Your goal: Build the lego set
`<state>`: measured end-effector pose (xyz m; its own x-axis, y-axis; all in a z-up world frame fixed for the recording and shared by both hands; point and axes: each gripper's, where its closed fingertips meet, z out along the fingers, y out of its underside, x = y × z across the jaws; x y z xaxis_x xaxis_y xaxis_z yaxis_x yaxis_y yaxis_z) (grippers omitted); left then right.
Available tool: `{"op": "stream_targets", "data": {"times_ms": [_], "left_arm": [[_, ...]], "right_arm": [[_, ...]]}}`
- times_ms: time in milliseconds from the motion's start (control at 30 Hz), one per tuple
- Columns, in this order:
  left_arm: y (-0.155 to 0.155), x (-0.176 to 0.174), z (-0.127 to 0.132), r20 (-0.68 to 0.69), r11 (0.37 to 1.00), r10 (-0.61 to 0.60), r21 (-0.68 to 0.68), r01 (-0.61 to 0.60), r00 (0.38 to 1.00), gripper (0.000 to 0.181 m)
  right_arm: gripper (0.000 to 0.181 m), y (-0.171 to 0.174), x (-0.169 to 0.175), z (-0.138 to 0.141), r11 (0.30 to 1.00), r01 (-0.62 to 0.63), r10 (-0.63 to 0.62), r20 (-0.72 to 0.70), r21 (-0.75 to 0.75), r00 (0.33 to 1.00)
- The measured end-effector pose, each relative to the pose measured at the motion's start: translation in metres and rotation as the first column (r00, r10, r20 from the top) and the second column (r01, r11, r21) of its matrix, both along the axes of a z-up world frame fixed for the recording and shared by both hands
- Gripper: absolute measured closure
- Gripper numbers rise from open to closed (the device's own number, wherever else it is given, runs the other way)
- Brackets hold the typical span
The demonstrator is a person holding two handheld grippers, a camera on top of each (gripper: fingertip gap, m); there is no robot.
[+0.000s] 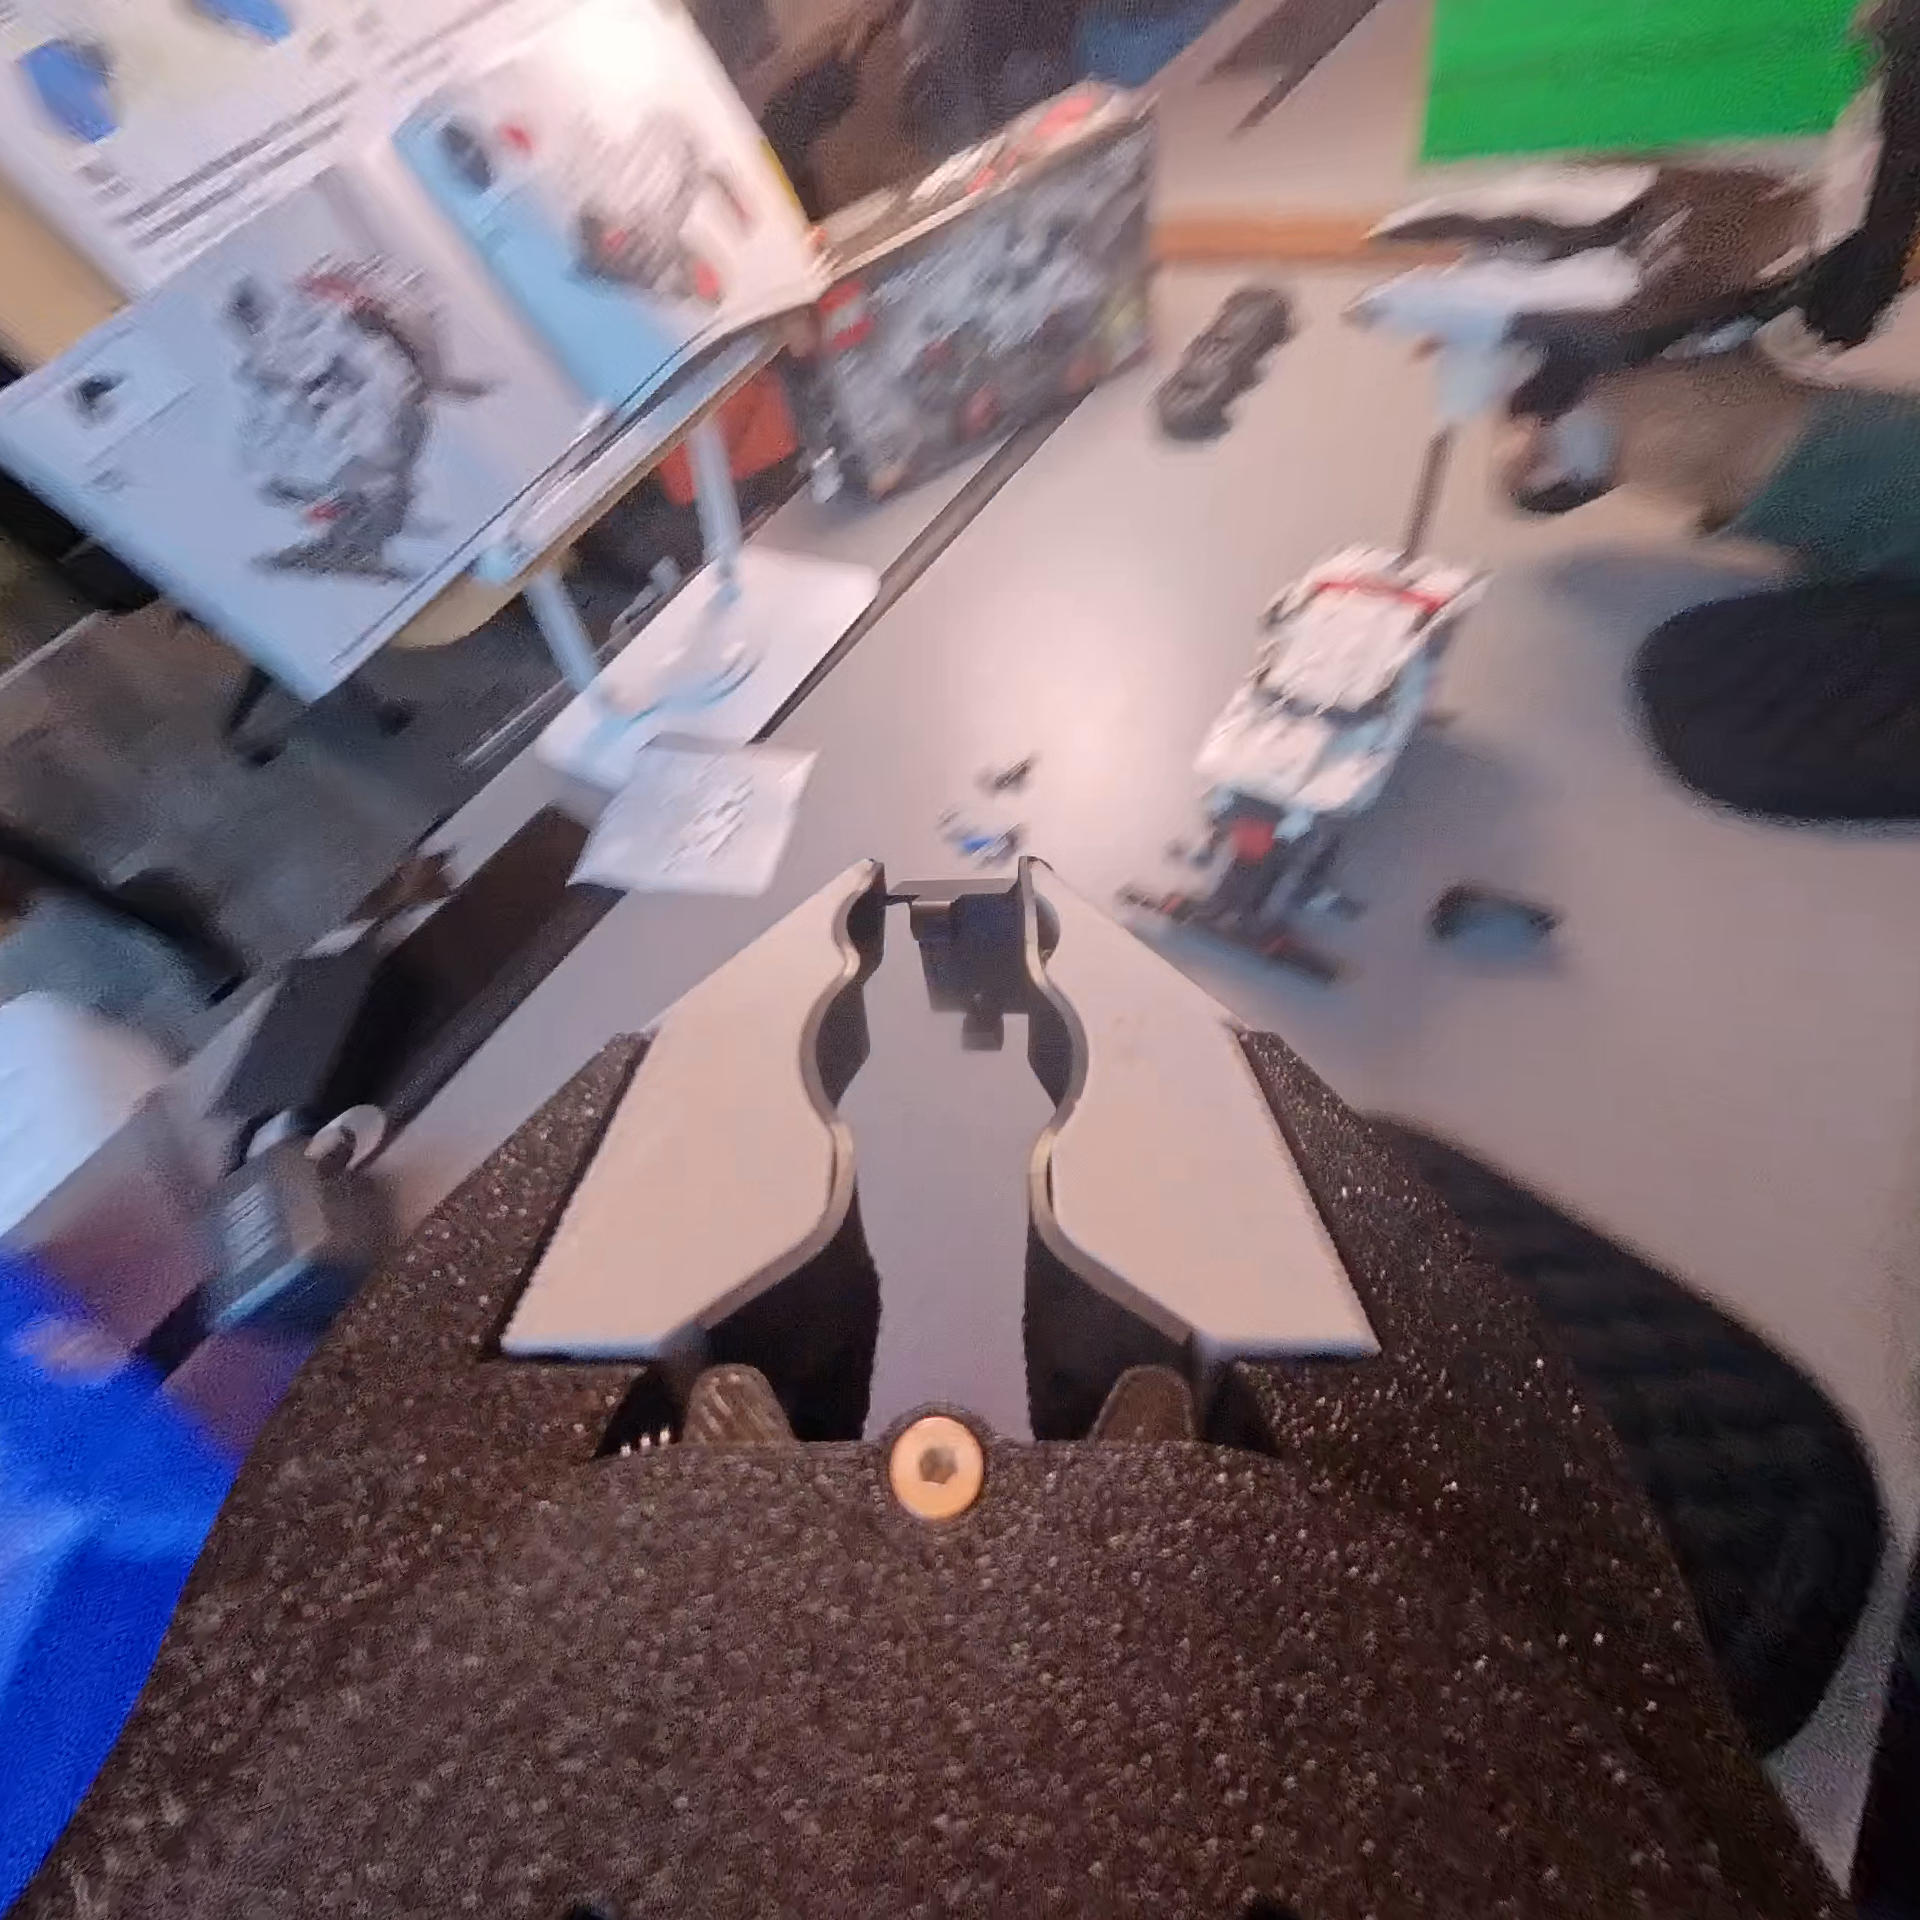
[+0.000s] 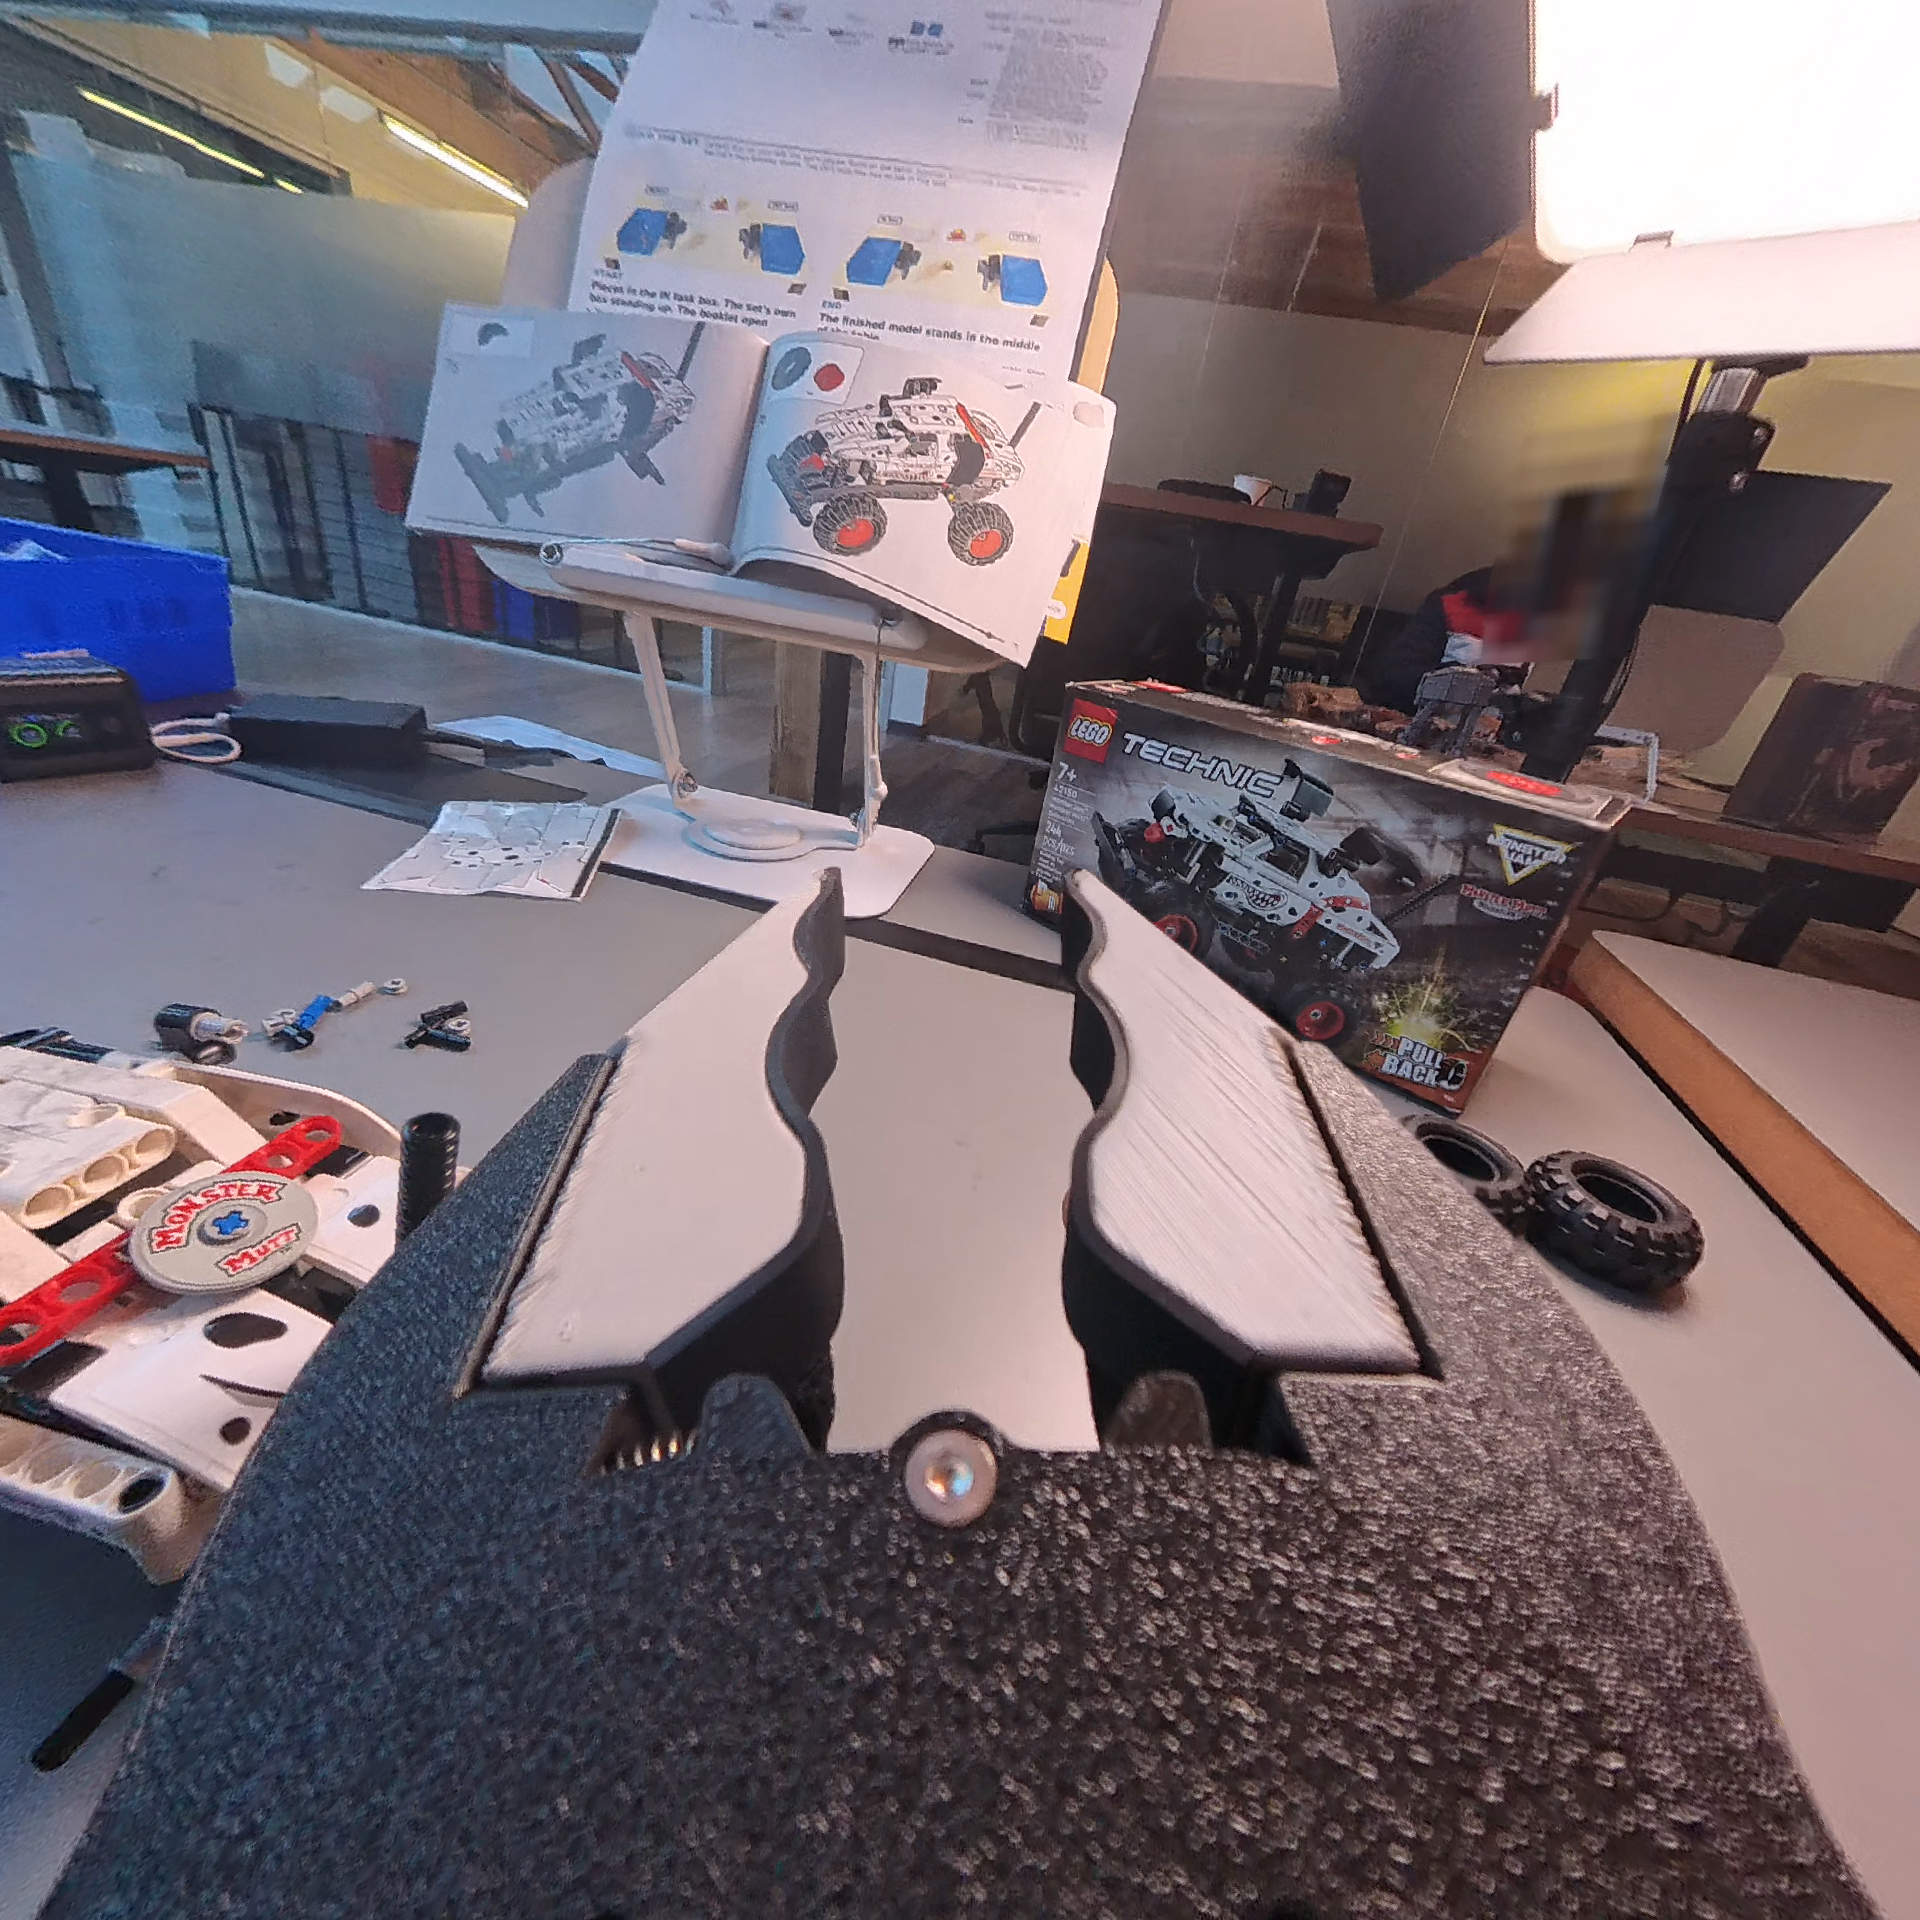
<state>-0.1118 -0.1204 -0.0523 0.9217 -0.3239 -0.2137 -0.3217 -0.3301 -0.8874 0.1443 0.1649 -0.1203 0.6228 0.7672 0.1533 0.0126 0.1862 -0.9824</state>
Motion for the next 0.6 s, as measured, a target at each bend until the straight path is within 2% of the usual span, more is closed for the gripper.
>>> {"op": "stream_targets", "data": {"times_ms": [67,133,167,233,300,333,433,467,533,600], "left_arm": [[0.02,0.06,-0.006,0.162,0.986,-0.157,0.083,0.145,0.974,0.159],[0.036,0.108,-0.016,0.33,0.955,-0.295,0.136,0.265,0.896,0.159],[0.046,0.125,-0.022,0.401,0.942,-0.336,0.161,0.296,0.852,0.159],[0.062,0.155,-0.034,0.551,0.916,-0.396,0.189,0.353,0.734,0.159],[0.072,0.176,-0.037,0.669,0.892,-0.437,0.235,0.386,0.601,0.159],[0.076,0.184,-0.037,0.714,0.883,-0.445,0.247,0.4,0.541,0.159],[0.084,0.199,-0.037,0.796,0.862,-0.453,0.274,0.427,0.402,0.159],[0.085,0.202,-0.037,0.808,0.856,-0.453,0.276,0.436,0.378,0.158],[0.083,0.208,-0.037,0.799,0.843,-0.472,0.286,0.455,0.373,0.159],[0.079,0.213,-0.039,0.748,0.836,-0.501,0.289,0.467,0.435,0.159]], "right_arm": [[0.141,-0.009,0.001,0.014,0.998,-0.019,0.02,-0.007,0.063,1.0],[0.143,-0.031,-0.002,0.032,0.983,-0.102,0.102,0.007,0.151,0.995],[0.147,-0.05,-0.008,0.037,0.965,-0.184,0.18,0.042,0.188,0.983],[0.148,-0.099,-0.021,0.035,0.89,-0.425,0.404,0.146,0.164,0.903],[0.141,-0.154,-0.027,0.025,0.773,-0.633,0.616,0.192,0.043,0.764],[0.137,-0.173,-0.029,0.023,0.74,-0.672,0.653,0.207,0.029,0.729],[0.134,-0.205,-0.036,0.017,0.722,-0.69,0.655,0.264,0.061,0.708],[0.131,-0.21,-0.04,0.016,0.724,-0.687,0.652,0.266,0.057,0.71],[0.131,-0.206,-0.049,0.013,0.761,-0.648,0.62,0.256,0.032,0.741],[0.131,-0.212,-0.054,0.007,0.732,-0.679,0.672,0.221,-0.054,0.707]]}}
